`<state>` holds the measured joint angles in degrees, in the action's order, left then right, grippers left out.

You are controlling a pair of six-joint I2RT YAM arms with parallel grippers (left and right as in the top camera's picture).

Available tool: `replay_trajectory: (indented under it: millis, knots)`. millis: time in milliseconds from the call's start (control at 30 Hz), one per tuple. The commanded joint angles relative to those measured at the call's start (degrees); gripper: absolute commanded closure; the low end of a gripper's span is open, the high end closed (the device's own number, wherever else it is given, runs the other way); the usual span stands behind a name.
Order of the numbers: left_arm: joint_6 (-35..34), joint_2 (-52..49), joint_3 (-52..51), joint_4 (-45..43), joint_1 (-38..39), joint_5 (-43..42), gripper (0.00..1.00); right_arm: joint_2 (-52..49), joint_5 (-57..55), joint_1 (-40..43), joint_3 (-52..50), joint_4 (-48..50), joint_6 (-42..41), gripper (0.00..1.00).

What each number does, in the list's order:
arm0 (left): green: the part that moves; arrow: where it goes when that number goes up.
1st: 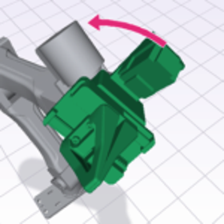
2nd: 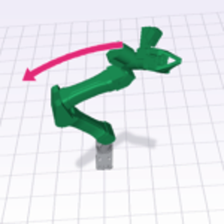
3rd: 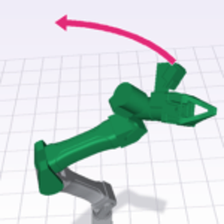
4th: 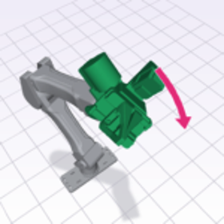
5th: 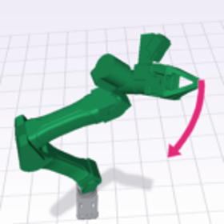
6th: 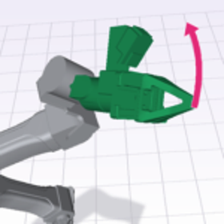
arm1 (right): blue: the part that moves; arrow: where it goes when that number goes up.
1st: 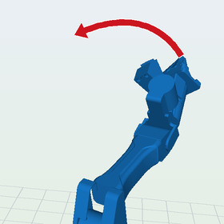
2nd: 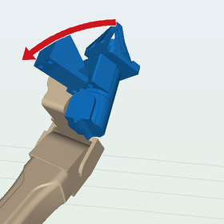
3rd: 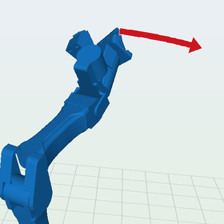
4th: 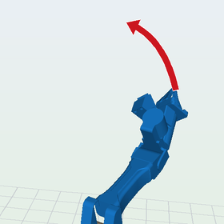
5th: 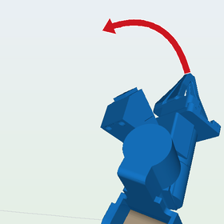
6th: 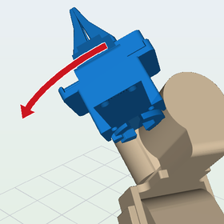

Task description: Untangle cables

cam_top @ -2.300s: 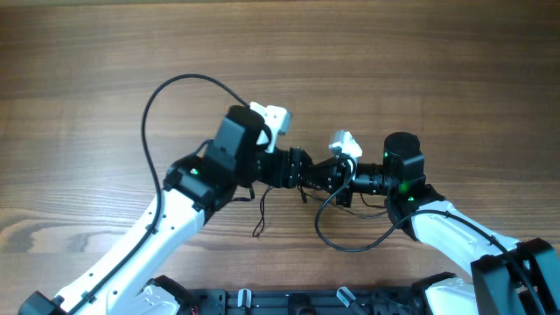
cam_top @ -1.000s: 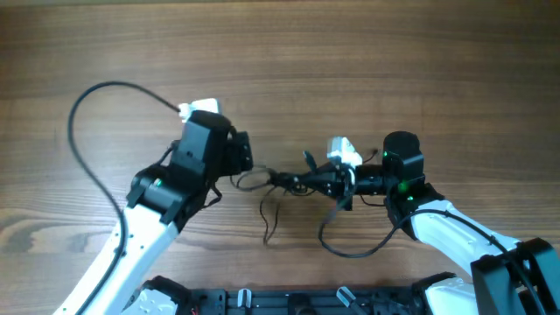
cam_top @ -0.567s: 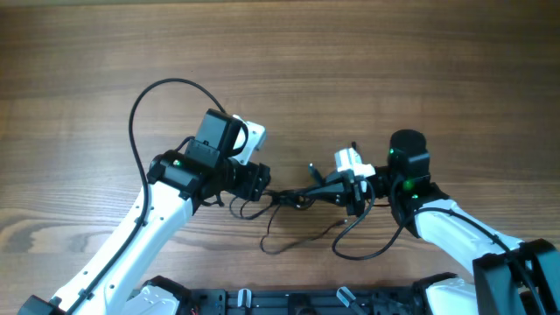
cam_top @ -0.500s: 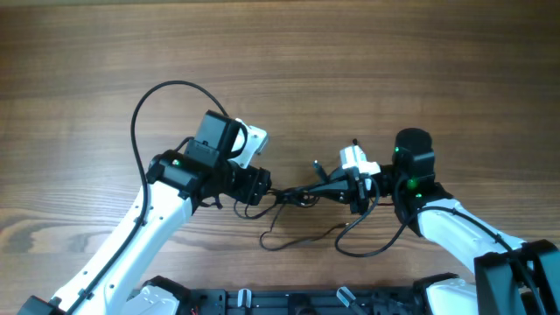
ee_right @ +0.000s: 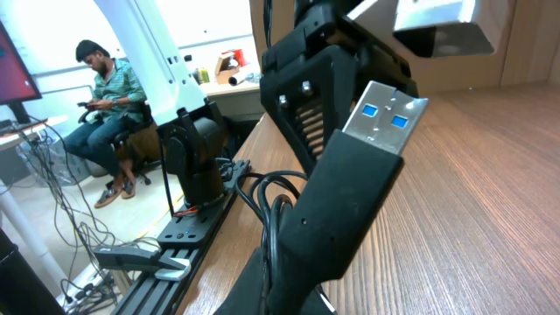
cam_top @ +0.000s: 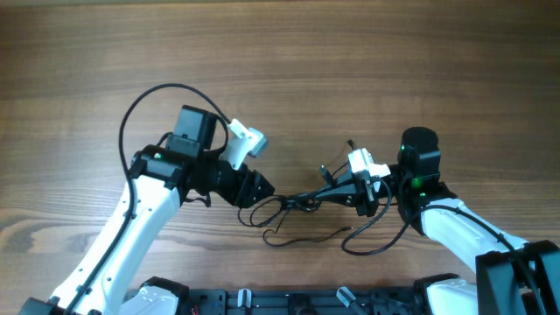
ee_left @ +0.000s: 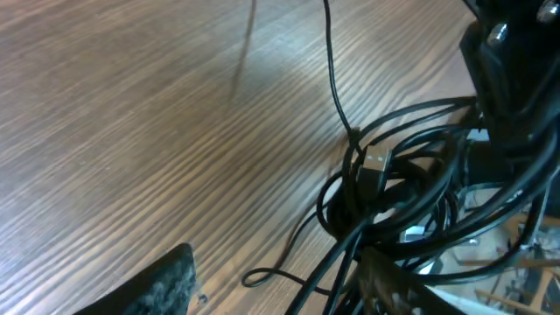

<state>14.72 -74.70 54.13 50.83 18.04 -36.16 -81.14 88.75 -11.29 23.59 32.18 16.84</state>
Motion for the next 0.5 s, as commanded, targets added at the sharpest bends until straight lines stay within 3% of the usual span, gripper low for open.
replay_trajectory:
  millis: [0,100,233,333,433,467]
  knots:
    - [1.60,-2.99,0.22,0.28,0.50,-1.36,0.39,-0.02,2.80,0.11,-0.35,-0.09,1.11,0.96]
    - [3.87,-5.35,0.20,1.40,0.92,-2.86,0.43,-0.02,2.58,0.11,-0.35,-0.07,1.11,0.95]
    - [6.10,-5.38,0.20,2.03,2.80,-3.02,0.62,-0.02,2.58,0.11,-0.35,-0.07,1.09,0.96]
    - [6.08,-5.38,0.20,2.25,4.26,-2.62,0.54,-0.02,2.51,0.11,-0.35,-0.07,1.11,0.96]
    - [-1.86,-5.33,0.22,-1.25,2.03,4.85,0.25,-0.02,2.14,0.11,-0.35,-0.09,0.94,0.96]
    - [-4.02,-5.20,0.22,-2.67,0.22,3.93,0.25,-0.02,2.12,0.11,-0.35,-0.09,0.94,0.96]
